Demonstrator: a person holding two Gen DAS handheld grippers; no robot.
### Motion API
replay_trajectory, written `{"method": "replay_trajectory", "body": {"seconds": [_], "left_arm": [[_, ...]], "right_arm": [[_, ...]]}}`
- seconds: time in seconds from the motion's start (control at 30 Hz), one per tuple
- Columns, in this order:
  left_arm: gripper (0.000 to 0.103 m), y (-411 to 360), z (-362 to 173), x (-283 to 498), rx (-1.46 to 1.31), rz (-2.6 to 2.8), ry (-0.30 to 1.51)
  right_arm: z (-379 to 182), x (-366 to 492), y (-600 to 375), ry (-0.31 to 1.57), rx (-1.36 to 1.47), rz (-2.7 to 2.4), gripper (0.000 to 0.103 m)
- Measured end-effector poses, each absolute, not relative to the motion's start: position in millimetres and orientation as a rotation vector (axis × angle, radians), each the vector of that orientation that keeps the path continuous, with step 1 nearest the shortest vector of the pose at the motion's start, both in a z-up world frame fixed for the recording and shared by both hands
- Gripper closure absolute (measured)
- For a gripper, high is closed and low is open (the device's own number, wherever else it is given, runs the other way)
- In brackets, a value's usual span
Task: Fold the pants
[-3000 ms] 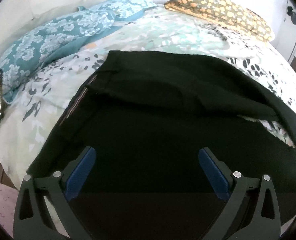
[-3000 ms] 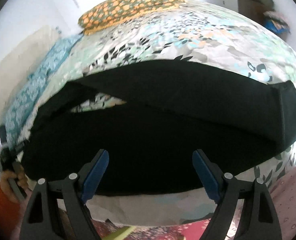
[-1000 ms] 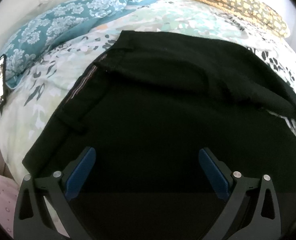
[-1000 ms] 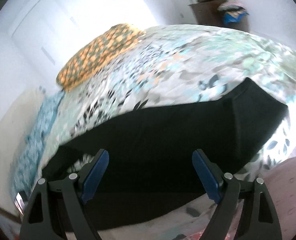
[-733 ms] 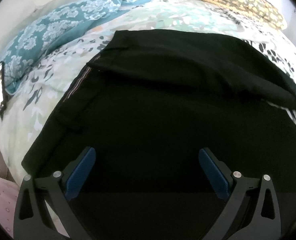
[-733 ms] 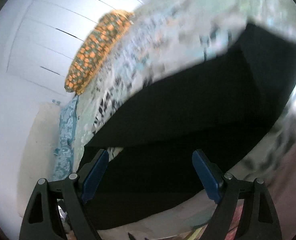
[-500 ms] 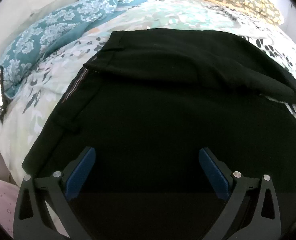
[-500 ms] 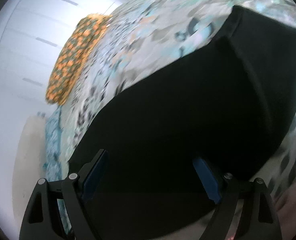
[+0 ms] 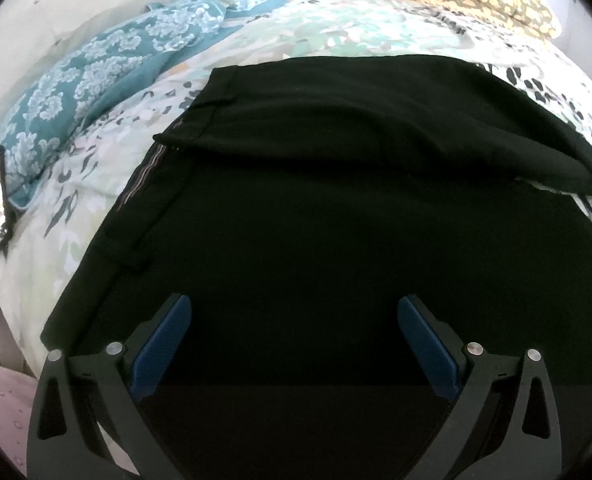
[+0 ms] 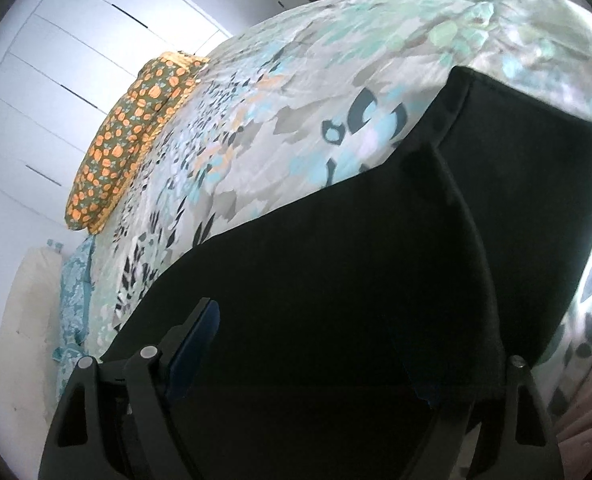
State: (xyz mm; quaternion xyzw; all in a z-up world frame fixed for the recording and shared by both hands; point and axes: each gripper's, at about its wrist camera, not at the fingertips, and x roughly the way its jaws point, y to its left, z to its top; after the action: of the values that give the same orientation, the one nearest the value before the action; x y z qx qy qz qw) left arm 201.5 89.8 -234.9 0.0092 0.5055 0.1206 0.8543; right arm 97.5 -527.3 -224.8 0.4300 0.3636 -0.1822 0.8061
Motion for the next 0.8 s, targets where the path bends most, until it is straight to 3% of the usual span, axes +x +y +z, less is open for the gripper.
{"method": "replay_trajectory", "body": {"seconds": [0.13, 0.33, 0.4, 0.43, 0.47, 0.8], "left_arm": [[0.000, 90, -236, 201, 0.025, 0.256, 1.055], [0.000, 91, -236, 201, 0.023, 0.254, 1.050], [0.000, 92, -236, 201, 0.021, 0.254, 1.052], [0.000, 91, -236, 201, 0.021, 0.254, 1.053], [0.000, 91, -236, 201, 0.021, 0.253, 1.055], [0.000, 66, -214, 220, 0.072, 0.160, 1.102]], "right_arm": [[-227, 94, -531, 0.773, 0.921, -0.400, 0.026], [-231, 94, -536, 0.779, 0.912, -0.409, 0.045], [-232, 95, -538, 0.787, 0.910, -0.416, 0.064], [-234, 93, -539, 0.794, 0.911, -0.423, 0.092], [-235, 93, -541, 0.797, 0.919, -0.422, 0.096], [-182, 83, -525, 0.681, 0.830, -0.315, 0.098]]}}
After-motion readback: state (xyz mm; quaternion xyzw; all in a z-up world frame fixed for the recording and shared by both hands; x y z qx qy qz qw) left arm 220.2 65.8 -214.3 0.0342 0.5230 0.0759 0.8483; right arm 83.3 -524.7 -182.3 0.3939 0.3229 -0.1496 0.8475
